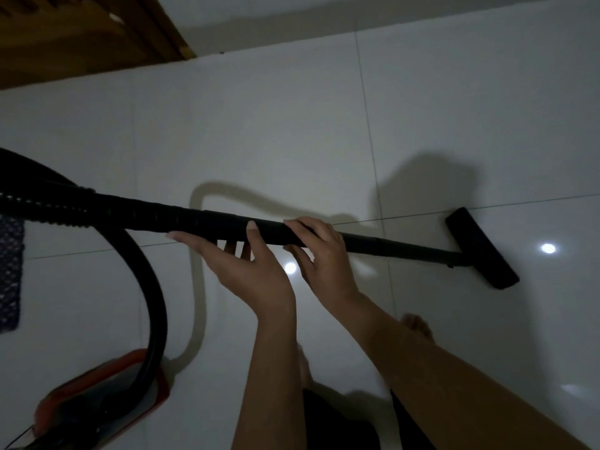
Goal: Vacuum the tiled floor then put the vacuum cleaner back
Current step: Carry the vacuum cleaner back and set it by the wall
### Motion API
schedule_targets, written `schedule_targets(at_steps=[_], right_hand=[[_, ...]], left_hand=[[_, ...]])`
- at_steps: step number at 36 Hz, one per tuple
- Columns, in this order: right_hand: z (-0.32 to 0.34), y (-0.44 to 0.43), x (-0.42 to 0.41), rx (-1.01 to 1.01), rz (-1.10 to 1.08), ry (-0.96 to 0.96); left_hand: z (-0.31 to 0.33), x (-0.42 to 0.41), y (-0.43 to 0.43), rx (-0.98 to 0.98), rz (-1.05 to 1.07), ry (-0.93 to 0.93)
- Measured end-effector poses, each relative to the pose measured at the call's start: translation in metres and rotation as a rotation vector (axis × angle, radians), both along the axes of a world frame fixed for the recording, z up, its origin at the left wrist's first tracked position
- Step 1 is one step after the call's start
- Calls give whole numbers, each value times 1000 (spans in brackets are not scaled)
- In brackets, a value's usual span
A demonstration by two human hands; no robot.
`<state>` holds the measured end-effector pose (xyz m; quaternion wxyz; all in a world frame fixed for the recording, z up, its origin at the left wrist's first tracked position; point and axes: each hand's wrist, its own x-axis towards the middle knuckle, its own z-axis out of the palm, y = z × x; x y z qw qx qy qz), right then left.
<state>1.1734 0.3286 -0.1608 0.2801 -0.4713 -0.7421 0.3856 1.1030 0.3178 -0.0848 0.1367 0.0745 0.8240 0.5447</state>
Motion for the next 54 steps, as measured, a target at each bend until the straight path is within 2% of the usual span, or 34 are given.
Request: schedule_targets(at_steps=[5,14,23,32,42,54], right_hand=[[11,-35,-50,1,53,35],[17,-93,-123,-26,201,92],[33,-168,-178,-60,481,91],[38,-265,-225,12,532,127],[6,-352,-304,75,581,95],[-68,-407,-362,314,543,234]], left_hand=[[10,-51,-37,17,4,23],[31,-135,-114,113,-114,37],[52,-200,-214,130,-69,77],[61,-247,-323,214,3,74],[33,-332,-421,300,-31,-21],[-58,-383,-470,397,28,78]])
